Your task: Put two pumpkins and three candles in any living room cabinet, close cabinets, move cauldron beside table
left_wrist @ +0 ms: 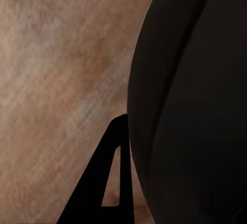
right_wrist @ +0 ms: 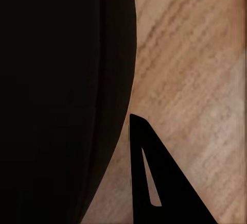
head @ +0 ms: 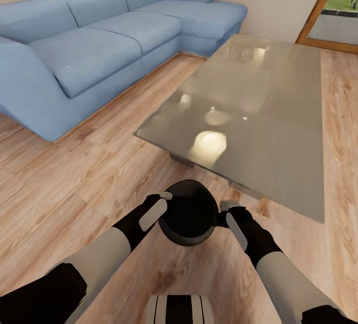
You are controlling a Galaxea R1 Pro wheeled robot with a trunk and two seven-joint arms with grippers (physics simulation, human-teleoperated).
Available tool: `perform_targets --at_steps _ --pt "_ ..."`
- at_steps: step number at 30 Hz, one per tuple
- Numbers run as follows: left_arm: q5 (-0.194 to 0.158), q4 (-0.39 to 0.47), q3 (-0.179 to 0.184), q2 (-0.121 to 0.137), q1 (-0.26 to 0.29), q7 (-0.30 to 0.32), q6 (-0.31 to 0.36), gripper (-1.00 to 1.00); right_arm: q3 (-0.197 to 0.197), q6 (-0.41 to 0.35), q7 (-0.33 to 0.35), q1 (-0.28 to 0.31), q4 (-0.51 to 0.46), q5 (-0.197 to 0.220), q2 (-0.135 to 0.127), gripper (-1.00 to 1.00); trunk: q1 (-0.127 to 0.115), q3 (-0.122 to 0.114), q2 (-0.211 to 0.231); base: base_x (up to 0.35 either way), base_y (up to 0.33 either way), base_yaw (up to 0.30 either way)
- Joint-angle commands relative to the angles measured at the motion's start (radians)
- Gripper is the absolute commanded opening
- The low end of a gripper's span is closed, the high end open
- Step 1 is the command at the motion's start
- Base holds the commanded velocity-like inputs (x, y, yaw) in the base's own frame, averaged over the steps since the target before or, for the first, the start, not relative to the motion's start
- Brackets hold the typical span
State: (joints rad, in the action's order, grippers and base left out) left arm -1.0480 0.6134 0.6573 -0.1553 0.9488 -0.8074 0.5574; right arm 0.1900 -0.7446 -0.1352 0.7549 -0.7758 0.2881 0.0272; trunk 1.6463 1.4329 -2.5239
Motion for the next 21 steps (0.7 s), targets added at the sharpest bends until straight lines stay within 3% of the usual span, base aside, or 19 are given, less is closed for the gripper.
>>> perform_targets --at_steps 1,21 --pt "0.002 0.002 0.001 0.000 0.001 0.001 -0.008 -1.00 0.000 0.001 0.006 0.000 0.001 0.005 -0.001 -1.00 0.000 0.000 0.000 0.120 -0.014 0.000" --pt "0.002 0.003 0.001 0.001 0.001 0.001 -0.010 -1.00 -0.001 0.001 0.006 0.000 0.001 0.007 -0.003 -1.00 0.000 0.000 0.000 0.009 -0.001 0.000"
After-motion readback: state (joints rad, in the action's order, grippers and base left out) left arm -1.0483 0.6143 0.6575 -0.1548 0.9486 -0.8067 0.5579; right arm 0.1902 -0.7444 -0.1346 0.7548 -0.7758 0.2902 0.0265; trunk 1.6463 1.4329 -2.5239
